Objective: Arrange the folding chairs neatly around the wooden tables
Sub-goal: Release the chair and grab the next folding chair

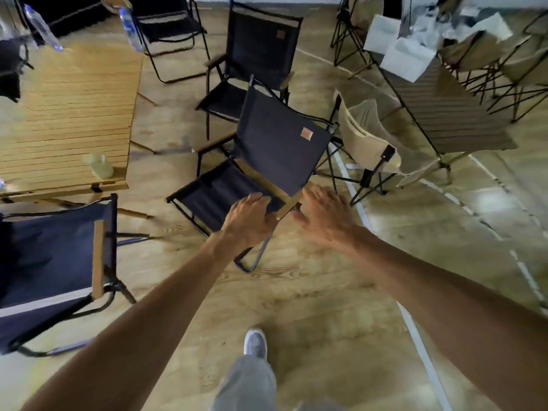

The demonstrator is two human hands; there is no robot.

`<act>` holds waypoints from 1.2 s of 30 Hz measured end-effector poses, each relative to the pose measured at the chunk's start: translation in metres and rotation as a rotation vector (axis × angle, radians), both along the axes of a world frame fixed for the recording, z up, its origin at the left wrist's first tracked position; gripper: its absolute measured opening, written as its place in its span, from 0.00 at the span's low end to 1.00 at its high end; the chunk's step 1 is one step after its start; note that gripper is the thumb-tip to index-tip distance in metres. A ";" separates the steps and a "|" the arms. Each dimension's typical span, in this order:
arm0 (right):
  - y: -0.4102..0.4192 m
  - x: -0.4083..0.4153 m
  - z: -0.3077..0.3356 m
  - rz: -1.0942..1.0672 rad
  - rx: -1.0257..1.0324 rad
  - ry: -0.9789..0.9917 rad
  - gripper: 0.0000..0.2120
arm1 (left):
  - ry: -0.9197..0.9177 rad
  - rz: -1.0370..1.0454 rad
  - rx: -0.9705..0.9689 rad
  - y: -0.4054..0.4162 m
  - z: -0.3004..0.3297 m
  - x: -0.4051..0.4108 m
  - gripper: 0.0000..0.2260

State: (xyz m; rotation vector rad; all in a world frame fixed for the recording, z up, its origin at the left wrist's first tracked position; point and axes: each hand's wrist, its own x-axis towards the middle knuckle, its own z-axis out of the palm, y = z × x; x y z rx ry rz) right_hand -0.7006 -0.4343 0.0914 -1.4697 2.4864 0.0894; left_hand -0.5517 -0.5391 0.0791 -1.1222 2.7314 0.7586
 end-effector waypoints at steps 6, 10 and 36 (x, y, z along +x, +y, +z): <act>-0.041 -0.108 0.007 -0.076 0.003 -0.026 0.34 | 0.023 -0.066 0.102 -0.046 0.012 -0.113 0.19; -0.071 -0.182 -0.004 -0.084 -0.009 -0.063 0.34 | 0.022 -0.078 0.082 -0.074 0.004 -0.194 0.35; -0.268 -0.671 -0.197 0.005 0.381 -0.183 0.32 | 0.094 0.470 0.667 -0.271 -0.154 -0.720 0.24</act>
